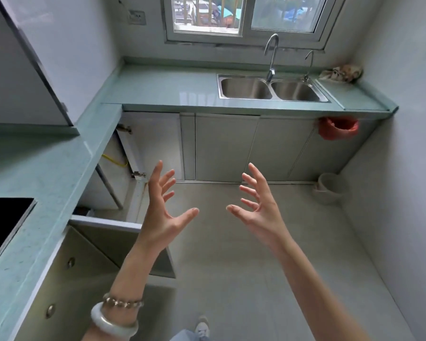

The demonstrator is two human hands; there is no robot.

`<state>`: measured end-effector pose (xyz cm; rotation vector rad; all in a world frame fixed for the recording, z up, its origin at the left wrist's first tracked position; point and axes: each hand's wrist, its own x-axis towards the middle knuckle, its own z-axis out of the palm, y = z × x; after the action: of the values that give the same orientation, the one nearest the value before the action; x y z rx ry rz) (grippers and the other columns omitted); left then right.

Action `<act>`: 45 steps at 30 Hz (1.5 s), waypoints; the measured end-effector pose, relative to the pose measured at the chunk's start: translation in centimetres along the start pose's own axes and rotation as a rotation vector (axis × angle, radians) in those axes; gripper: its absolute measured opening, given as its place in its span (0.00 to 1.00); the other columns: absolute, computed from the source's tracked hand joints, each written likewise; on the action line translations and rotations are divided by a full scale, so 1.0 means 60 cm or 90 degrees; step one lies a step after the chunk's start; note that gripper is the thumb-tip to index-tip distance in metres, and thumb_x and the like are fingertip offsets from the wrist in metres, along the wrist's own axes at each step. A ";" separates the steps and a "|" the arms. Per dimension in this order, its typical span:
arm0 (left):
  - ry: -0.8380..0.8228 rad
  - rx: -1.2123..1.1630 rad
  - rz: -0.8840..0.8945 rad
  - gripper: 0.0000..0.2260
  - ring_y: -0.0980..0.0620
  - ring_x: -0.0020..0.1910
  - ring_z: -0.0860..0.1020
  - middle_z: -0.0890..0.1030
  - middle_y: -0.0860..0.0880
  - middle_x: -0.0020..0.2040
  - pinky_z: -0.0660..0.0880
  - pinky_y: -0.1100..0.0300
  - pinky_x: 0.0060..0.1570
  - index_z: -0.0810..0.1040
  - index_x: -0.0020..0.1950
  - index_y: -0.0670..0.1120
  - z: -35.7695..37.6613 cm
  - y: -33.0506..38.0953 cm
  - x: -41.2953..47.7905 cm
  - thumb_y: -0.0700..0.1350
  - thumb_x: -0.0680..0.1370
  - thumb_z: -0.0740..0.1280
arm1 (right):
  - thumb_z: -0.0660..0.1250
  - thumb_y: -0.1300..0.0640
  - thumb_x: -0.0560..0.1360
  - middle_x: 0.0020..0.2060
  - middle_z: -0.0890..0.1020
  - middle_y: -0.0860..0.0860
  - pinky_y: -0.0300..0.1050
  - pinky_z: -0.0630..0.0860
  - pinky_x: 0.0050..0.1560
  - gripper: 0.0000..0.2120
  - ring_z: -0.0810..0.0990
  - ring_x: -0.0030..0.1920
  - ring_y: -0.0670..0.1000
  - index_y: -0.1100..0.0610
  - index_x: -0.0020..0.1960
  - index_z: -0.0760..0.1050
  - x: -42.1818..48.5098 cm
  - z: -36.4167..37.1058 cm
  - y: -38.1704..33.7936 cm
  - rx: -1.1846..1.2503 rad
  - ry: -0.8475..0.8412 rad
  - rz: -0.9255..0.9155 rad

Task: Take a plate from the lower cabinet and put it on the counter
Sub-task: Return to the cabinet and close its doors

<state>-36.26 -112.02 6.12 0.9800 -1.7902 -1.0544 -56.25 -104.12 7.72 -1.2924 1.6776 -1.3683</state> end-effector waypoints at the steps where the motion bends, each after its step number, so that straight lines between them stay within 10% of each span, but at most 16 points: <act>1: -0.002 0.004 0.002 0.52 0.59 0.69 0.67 0.65 0.52 0.71 0.65 0.57 0.68 0.45 0.77 0.55 0.005 -0.003 0.022 0.38 0.67 0.78 | 0.75 0.63 0.68 0.68 0.69 0.46 0.45 0.74 0.62 0.45 0.73 0.64 0.43 0.42 0.75 0.55 0.021 -0.003 0.003 0.002 0.000 0.002; 25: 0.317 0.045 -0.182 0.50 0.57 0.71 0.65 0.65 0.49 0.72 0.62 0.56 0.71 0.47 0.76 0.55 0.190 -0.098 0.469 0.35 0.67 0.76 | 0.75 0.63 0.68 0.67 0.70 0.43 0.38 0.73 0.60 0.43 0.73 0.64 0.42 0.40 0.74 0.56 0.667 -0.078 0.142 0.024 -0.301 -0.046; 45: 0.570 0.103 -0.254 0.50 0.53 0.71 0.65 0.65 0.47 0.73 0.64 0.49 0.70 0.48 0.77 0.52 0.086 -0.232 0.654 0.35 0.66 0.77 | 0.74 0.61 0.69 0.69 0.70 0.47 0.45 0.74 0.62 0.42 0.73 0.64 0.44 0.43 0.75 0.55 0.961 0.168 0.126 0.011 -0.558 -0.137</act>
<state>-52.22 -150.58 1.83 1.6287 -0.9619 -0.5291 -68.99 -161.67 4.47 -1.7508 0.9357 -0.7157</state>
